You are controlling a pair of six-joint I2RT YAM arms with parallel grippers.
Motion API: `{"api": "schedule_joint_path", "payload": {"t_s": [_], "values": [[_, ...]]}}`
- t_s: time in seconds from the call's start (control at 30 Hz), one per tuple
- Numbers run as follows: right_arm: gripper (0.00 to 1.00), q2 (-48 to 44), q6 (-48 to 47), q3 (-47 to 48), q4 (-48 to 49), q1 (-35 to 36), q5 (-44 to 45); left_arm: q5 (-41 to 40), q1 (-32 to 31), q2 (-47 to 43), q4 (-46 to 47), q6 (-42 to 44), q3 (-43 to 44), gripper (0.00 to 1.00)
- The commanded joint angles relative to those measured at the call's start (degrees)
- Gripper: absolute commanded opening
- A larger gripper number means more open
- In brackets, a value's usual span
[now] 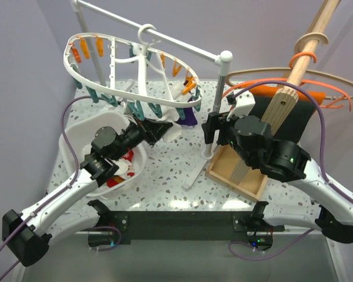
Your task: Remove the socks clipped to the hanger
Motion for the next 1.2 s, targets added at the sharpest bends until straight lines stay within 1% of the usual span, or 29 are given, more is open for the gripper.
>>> {"api": "schedule_joint_path", "payload": {"t_s": [0.0, 0.13, 0.17, 0.27, 0.33, 0.4, 0.43, 0.5, 0.53, 0.6, 0.63, 0.83, 0.9, 1.0, 1.03, 1.07, 1.17], "values": [[0.78, -0.4, 0.2, 0.1, 0.4, -0.2, 0.7, 0.7, 0.3, 5.0, 6.3, -1.7, -1.9, 0.15], [0.78, -0.2, 0.4, -0.1, 0.3, -0.2, 0.6, 0.9, 0.3, 12.2, 12.6, -2.9, -2.1, 0.16], [0.79, -0.2, 0.4, -0.1, 0.2, -0.2, 0.7, 0.9, 0.3, 15.0, 13.5, -2.9, -1.7, 0.16], [0.79, -0.2, 0.6, -0.3, 0.1, -0.1, 0.6, 0.5, 0.3, 19.5, 14.0, -3.3, 0.1, 0.16], [0.79, -0.1, 0.7, -0.7, 0.1, -0.2, 0.2, 0.6, 0.2, 20.6, 14.4, -3.6, 0.4, 0.17], [0.79, 0.0, 0.9, -1.2, -0.2, -0.2, 0.5, 0.5, 0.3, 21.1, 14.5, -4.0, 0.2, 0.22], [0.79, -0.1, 1.0, -1.3, -0.1, -0.2, 0.5, 0.3, 0.3, 21.0, 13.8, -4.0, 0.2, 0.28], [0.79, -0.1, 0.8, -1.2, 0.0, -0.2, 0.6, 0.2, 0.2, 20.0, 12.4, -3.4, -0.1, 0.37], [0.79, 0.0, 0.6, -1.1, 0.1, -0.3, 0.4, -0.5, 0.3, 19.4, 11.0, -3.0, -0.5, 0.44], [0.79, 0.1, 0.6, -0.7, 0.1, -0.2, 0.3, -0.6, 0.2, 16.5, 10.4, -2.1, -2.4, 0.53], [0.79, 0.1, 0.5, -0.6, 0.1, -0.2, 0.2, -1.1, 0.2, 15.3, 9.5, -1.8, -3.1, 0.62], [0.79, -0.8, 1.0, 0.1, 0.4, -0.2, 0.5, -2.6, 0.3, 4.9, 1.8, 0.5, -6.4, 0.78], [0.79, -1.1, 1.7, 1.5, -0.4, -0.2, 1.4, -2.6, 0.2, 3.0, -2.0, 0.7, -6.6, 0.81], [0.79, -1.9, 2.3, 3.0, 0.4, -0.2, 2.0, -1.6, 0.2, -1.3, -5.8, 0.4, -7.4, 0.82], [0.79, -2.1, 1.8, 3.4, 0.9, -0.2, 2.1, 0.2, 0.2, -3.5, -6.1, 0.6, -8.1, 0.81], [0.79, -2.3, 1.6, 3.7, 2.1, -0.2, 2.4, 1.7, 0.2, -4.6, -6.4, 1.0, -8.5, 0.79], [0.78, -1.7, 0.1, 5.5, 2.9, -0.1, 2.9, 8.3, 0.2, -9.9, -7.1, 2.0, -9.7, 0.70]]}}
